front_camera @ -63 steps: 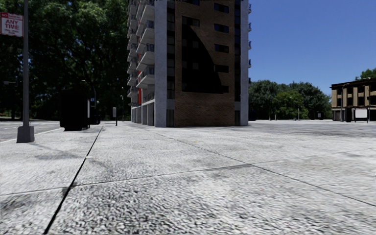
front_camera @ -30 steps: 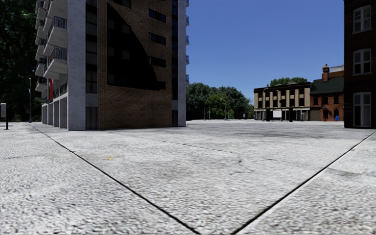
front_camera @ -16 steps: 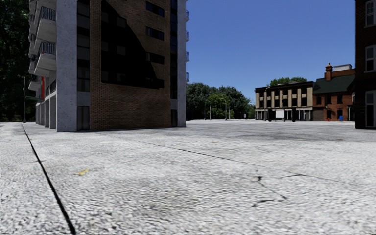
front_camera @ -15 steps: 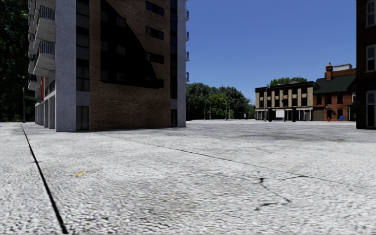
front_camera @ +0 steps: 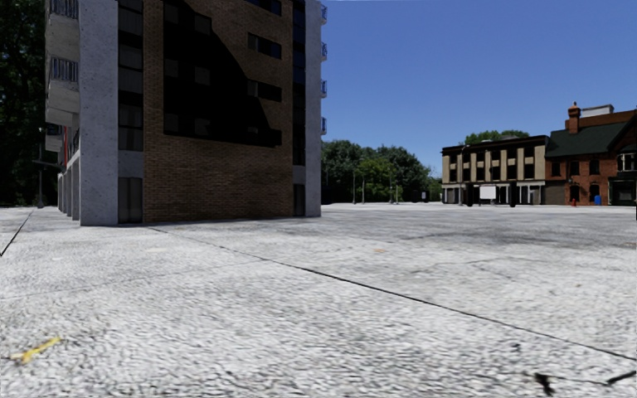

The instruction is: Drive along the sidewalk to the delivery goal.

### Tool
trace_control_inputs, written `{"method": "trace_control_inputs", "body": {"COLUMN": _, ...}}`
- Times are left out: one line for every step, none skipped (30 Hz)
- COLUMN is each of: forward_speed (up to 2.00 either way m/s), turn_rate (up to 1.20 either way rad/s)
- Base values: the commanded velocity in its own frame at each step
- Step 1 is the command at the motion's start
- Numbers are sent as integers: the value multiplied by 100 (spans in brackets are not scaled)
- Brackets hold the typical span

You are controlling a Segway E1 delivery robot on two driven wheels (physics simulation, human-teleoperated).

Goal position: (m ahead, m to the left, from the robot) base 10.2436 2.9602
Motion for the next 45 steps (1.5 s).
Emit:
{"method": "trace_control_inputs", "body": {"forward_speed": 200, "turn_rate": 46}}
{"method": "trace_control_inputs", "body": {"forward_speed": 200, "turn_rate": 46}}
{"method": "trace_control_inputs", "body": {"forward_speed": 200, "turn_rate": 46}}
{"method": "trace_control_inputs", "body": {"forward_speed": 200, "turn_rate": 46}}
{"method": "trace_control_inputs", "body": {"forward_speed": 200, "turn_rate": 46}}
{"method": "trace_control_inputs", "body": {"forward_speed": 200, "turn_rate": 46}}
{"method": "trace_control_inputs", "body": {"forward_speed": 200, "turn_rate": 46}}
{"method": "trace_control_inputs", "body": {"forward_speed": 200, "turn_rate": 46}}
{"method": "trace_control_inputs", "body": {"forward_speed": 200, "turn_rate": 46}}
{"method": "trace_control_inputs", "body": {"forward_speed": 200, "turn_rate": 46}}
{"method": "trace_control_inputs", "body": {"forward_speed": 200, "turn_rate": 46}}
{"method": "trace_control_inputs", "body": {"forward_speed": 200, "turn_rate": 46}}
{"method": "trace_control_inputs", "body": {"forward_speed": 200, "turn_rate": 46}}
{"method": "trace_control_inputs", "body": {"forward_speed": 200, "turn_rate": 46}}
{"method": "trace_control_inputs", "body": {"forward_speed": 200, "turn_rate": 46}}
{"method": "trace_control_inputs", "body": {"forward_speed": 200, "turn_rate": 46}}
{"method": "trace_control_inputs", "body": {"forward_speed": 200, "turn_rate": 46}}
{"method": "trace_control_inputs", "body": {"forward_speed": 200, "turn_rate": 43}}
{"method": "trace_control_inputs", "body": {"forward_speed": 200, "turn_rate": 43}}
{"method": "trace_control_inputs", "body": {"forward_speed": 200, "turn_rate": 28}}
{"method": "trace_control_inputs", "body": {"forward_speed": 200, "turn_rate": 0}}
{"method": "trace_control_inputs", "body": {"forward_speed": 200, "turn_rate": 0}}
{"method": "trace_control_inputs", "body": {"forward_speed": 200, "turn_rate": 0}}
{"method": "trace_control_inputs", "body": {"forward_speed": 200, "turn_rate": 0}}
{"method": "trace_control_inputs", "body": {"forward_speed": 200, "turn_rate": 0}}
{"method": "trace_control_inputs", "body": {"forward_speed": 200, "turn_rate": 0}}
{"method": "trace_control_inputs", "body": {"forward_speed": 200, "turn_rate": 0}}
{"method": "trace_control_inputs", "body": {"forward_speed": 200, "turn_rate": 0}}
{"method": "trace_control_inputs", "body": {"forward_speed": 200, "turn_rate": 0}}
{"method": "trace_control_inputs", "body": {"forward_speed": 200, "turn_rate": 0}}
{"method": "trace_control_inputs", "body": {"forward_speed": 200, "turn_rate": 0}}
{"method": "trace_control_inputs", "body": {"forward_speed": 200, "turn_rate": 0}}
{"method": "trace_control_inputs", "body": {"forward_speed": 200, "turn_rate": 0}}
{"method": "trace_control_inputs", "body": {"forward_speed": 200, "turn_rate": 0}}
{"method": "trace_control_inputs", "body": {"forward_speed": 200, "turn_rate": 0}}
{"method": "trace_control_inputs", "body": {"forward_speed": 200, "turn_rate": 0}}
{"method": "trace_control_inputs", "body": {"forward_speed": 200, "turn_rate": 0}}
{"method": "trace_control_inputs", "body": {"forward_speed": 200, "turn_rate": 0}}
{"method": "trace_control_inputs", "body": {"forward_speed": 200, "turn_rate": 0}}
{"method": "trace_control_inputs", "body": {"forward_speed": 200, "turn_rate": 0}}
{"method": "trace_control_inputs", "body": {"forward_speed": 200, "turn_rate": 0}}
{"method": "trace_control_inputs", "body": {"forward_speed": 200, "turn_rate": 0}}
{"method": "trace_control_inputs", "body": {"forward_speed": 200, "turn_rate": 0}}
{"method": "trace_control_inputs", "body": {"forward_speed": 200, "turn_rate": 0}}
{"method": "trace_control_inputs", "body": {"forward_speed": 200, "turn_rate": 0}}
